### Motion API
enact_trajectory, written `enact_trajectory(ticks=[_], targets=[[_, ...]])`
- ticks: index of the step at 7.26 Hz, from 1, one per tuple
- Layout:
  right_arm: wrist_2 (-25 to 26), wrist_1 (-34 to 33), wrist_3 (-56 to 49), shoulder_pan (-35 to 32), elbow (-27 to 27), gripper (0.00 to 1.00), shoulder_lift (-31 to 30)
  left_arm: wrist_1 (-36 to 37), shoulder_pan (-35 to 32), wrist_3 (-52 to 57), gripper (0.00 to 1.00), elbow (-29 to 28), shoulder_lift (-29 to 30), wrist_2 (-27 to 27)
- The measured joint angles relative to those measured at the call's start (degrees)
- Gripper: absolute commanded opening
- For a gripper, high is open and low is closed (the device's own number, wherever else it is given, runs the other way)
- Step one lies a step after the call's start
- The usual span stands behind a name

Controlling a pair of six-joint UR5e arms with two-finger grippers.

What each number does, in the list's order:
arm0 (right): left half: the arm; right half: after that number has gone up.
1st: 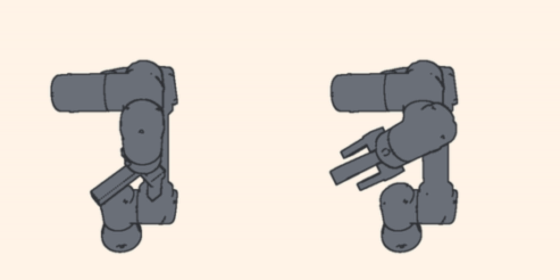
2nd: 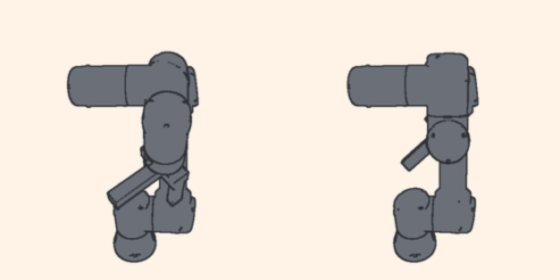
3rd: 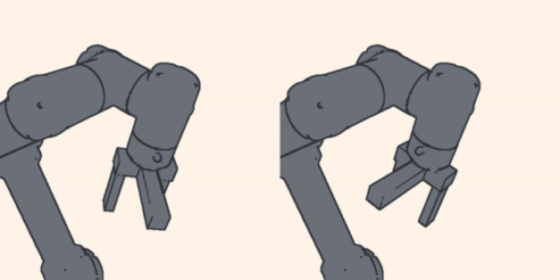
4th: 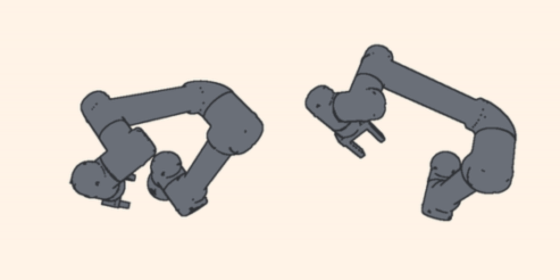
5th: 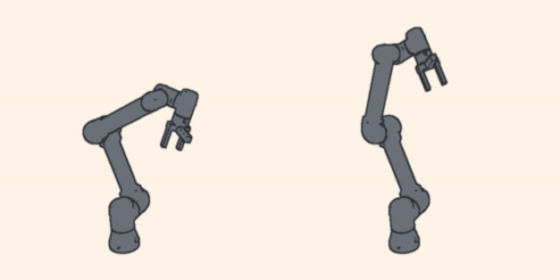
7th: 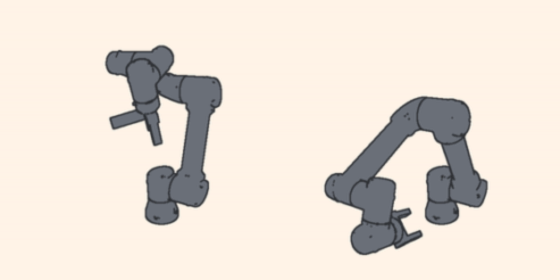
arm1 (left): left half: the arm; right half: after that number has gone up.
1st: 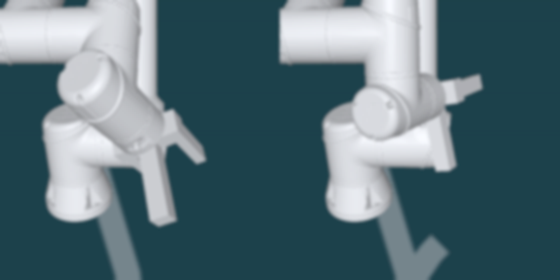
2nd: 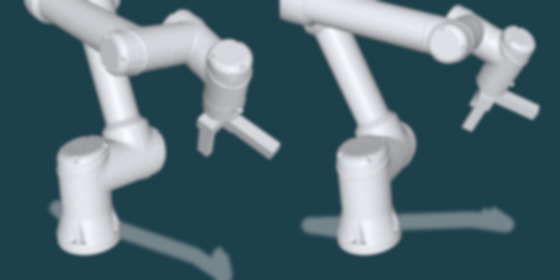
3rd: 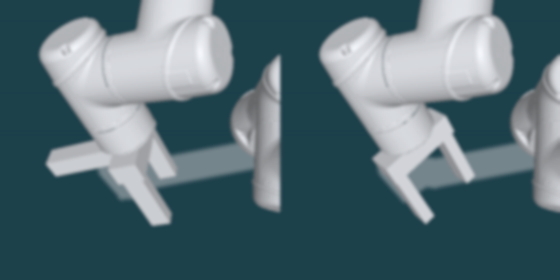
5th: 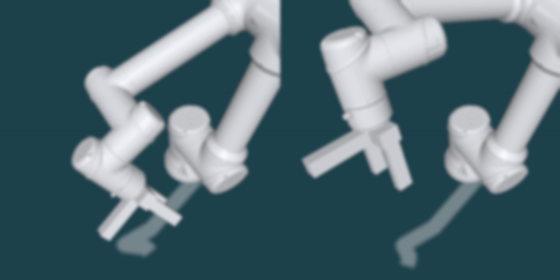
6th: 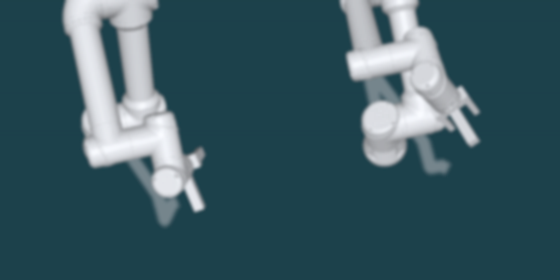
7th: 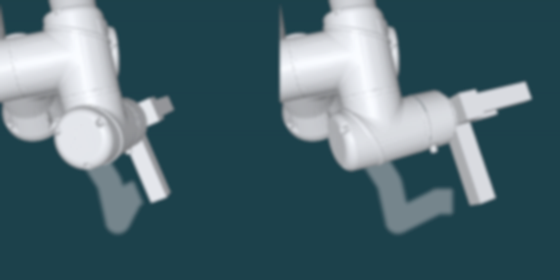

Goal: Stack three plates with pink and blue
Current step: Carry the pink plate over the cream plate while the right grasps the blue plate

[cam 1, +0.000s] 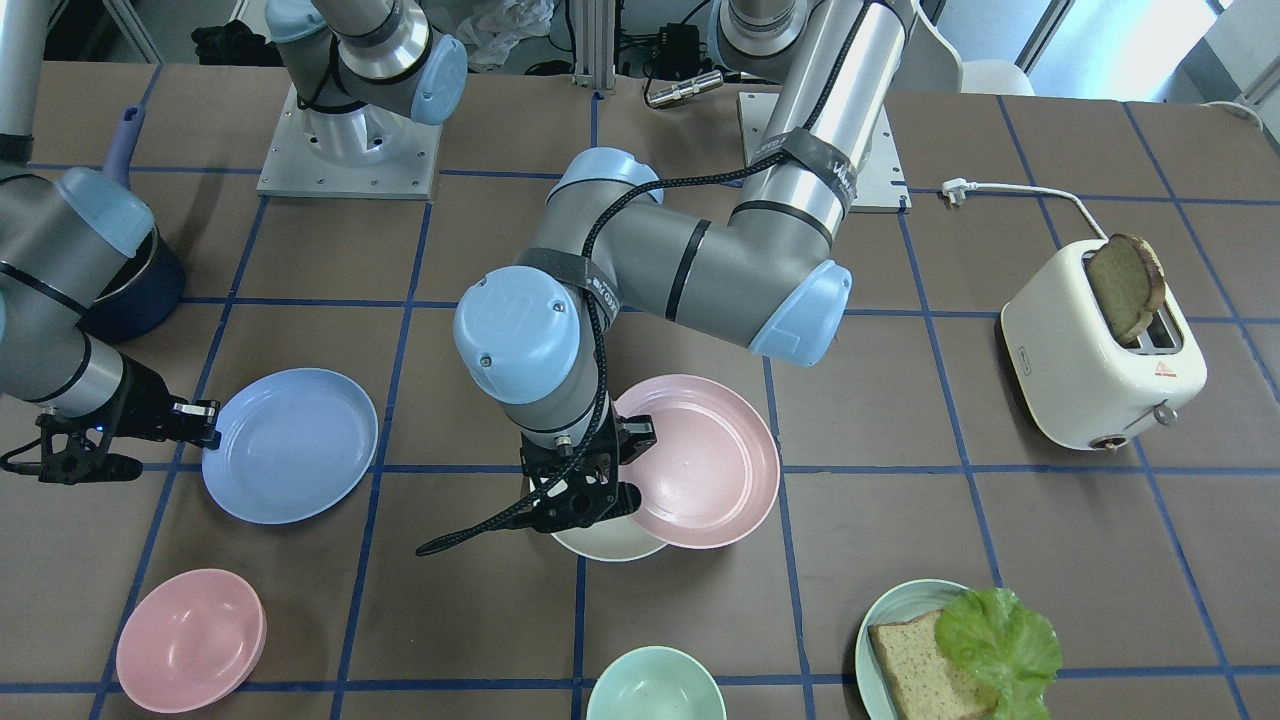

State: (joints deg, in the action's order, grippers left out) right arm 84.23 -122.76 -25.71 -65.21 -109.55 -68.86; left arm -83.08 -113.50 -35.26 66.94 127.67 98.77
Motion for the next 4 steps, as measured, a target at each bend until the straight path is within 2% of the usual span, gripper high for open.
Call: enact_trajectory(ticks=[2, 4], targets=[[0.1, 0.7, -0.6, 0.0, 0.4, 0.0, -0.3, -1.7, -1.7, -0.9, 0.0, -4.5, 3.1, 0.4], [-0.2, 3.1, -0.5, -0.2, 1.1, 0.0, -2.3, -4.3, -3.1, -1.3, 0.0, -6.4, 4.7, 1.3]])
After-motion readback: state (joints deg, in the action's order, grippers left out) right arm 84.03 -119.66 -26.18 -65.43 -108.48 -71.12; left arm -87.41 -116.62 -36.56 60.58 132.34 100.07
